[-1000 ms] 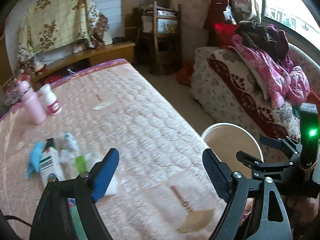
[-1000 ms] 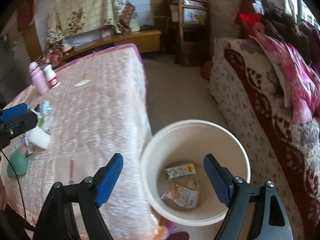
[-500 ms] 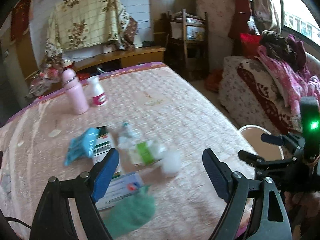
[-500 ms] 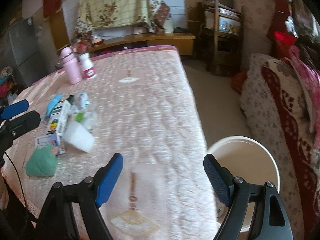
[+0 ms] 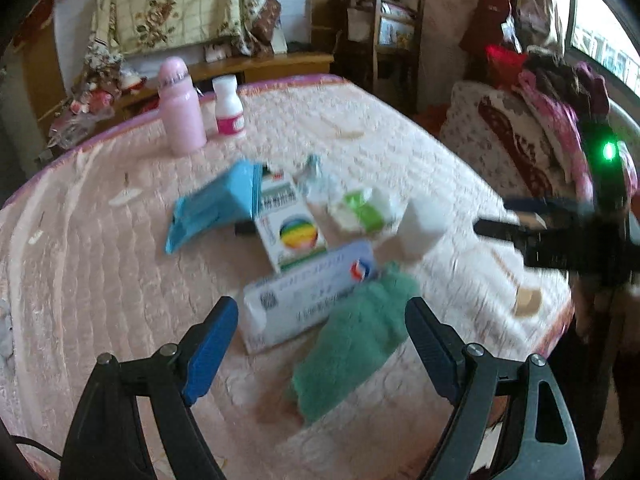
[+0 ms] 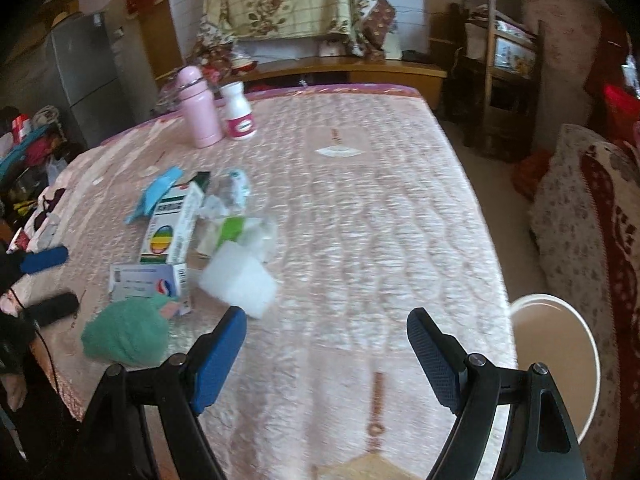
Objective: Collect trash
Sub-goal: 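Return both tools to the pile and approach the green cloth and white foam, then grasp the white foam with the right tool while the left tool grasps the green cloth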
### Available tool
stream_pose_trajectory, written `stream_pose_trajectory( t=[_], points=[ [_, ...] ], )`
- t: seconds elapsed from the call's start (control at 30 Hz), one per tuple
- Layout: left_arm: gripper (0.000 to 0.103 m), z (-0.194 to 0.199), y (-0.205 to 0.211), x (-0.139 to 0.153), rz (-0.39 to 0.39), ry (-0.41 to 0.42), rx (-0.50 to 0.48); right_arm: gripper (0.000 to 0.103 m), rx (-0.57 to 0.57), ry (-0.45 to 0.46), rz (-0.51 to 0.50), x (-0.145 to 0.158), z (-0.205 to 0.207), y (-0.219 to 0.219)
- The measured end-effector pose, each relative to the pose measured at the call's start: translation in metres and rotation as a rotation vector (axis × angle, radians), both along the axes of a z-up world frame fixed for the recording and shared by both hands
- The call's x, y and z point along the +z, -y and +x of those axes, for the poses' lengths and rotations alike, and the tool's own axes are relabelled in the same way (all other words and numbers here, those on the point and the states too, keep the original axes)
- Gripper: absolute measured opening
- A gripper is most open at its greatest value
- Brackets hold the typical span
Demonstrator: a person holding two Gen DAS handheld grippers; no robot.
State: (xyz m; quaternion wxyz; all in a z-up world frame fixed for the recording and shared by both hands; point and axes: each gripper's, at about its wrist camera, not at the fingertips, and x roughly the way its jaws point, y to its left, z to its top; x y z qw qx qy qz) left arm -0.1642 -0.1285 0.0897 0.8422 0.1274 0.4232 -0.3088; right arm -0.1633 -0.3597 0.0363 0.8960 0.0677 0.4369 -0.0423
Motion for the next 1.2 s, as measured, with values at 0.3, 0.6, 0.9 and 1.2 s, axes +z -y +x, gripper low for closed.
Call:
stream_pose_trajectory(
  t=[0.3, 0.6, 0.9, 1.2],
  points=[
    [0.086, -0.011, 0.024, -0.035, 0.11, 0.03, -0.085, 0.085, 0.064, -0.012, 0.089, -0.009, 0.03, -0.029],
    [0.051, -0.006, 0.034, -0.046, 0.056, -0.073, -0.086, 0.061, 0.064, -0.059, 0.158, -0.033, 0.06, -0.044],
    [0.043, 0.003, 0.038, -0.013, -0.07, -0.108, -0.008, 0.033, 0.053, -0.037, 0.185, -0.021, 0.036, -0.02],
    [0.043, 0.0, 0.081, -0.004, -0.071, -0.073, -0.007, 0.033, -0.009, -0.006, 0.135, 0.0, -0.005, 0.016]
  ],
)
